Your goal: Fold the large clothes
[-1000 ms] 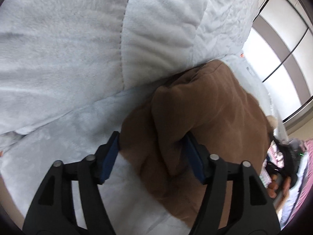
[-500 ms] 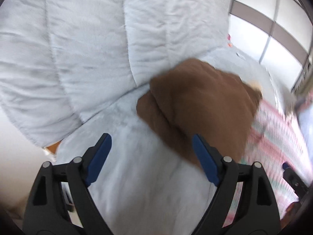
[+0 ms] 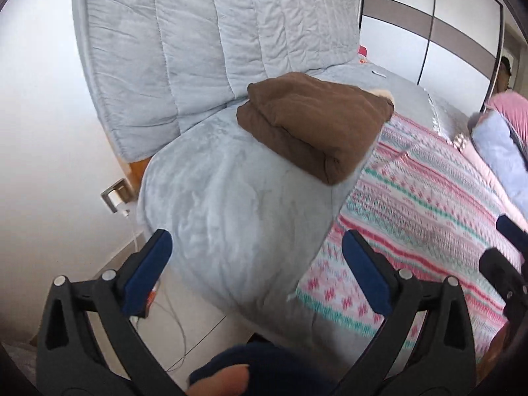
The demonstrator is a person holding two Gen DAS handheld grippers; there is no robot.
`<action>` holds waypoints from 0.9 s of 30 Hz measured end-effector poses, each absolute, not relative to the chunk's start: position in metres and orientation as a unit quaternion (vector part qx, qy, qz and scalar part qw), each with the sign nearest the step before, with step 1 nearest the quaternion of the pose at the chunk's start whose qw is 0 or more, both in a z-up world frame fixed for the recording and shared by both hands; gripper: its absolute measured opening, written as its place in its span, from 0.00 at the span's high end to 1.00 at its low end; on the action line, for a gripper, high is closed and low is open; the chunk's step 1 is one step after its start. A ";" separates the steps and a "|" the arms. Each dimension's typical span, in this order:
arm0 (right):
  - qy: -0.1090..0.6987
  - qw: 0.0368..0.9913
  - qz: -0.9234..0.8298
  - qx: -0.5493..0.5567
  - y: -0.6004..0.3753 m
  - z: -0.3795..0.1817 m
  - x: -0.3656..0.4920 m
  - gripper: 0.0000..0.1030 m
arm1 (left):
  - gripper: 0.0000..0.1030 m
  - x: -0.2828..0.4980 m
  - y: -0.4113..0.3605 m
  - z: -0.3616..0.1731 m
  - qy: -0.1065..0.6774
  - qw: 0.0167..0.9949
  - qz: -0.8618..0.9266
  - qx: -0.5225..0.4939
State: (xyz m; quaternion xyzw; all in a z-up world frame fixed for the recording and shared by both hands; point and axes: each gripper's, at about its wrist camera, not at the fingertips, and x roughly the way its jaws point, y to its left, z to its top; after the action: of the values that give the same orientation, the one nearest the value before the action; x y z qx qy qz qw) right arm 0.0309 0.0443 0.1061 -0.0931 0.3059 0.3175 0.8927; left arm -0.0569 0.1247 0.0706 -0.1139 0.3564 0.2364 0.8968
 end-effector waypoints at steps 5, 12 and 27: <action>0.319 0.887 0.322 -0.090 0.029 0.105 0.010 0.00 | 0.01 -0.088 0.112 0.069 0.344 0.892 0.267 -0.121; 0.312 0.894 0.305 -0.098 0.010 0.098 -0.003 0.00 | 0.01 -0.094 0.078 0.058 0.358 0.887 0.274 -0.104; 0.314 0.900 0.292 -0.085 -0.025 0.091 0.008 0.00 | 0.01 -0.078 0.032 0.054 0.357 0.884 0.290 -0.078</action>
State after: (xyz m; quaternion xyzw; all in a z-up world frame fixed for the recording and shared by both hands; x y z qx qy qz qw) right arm 0.0076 -0.0248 0.0908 -0.0846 0.3140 0.2915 0.8996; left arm -0.0777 0.0319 0.0541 -0.0782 0.3574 0.2898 0.8844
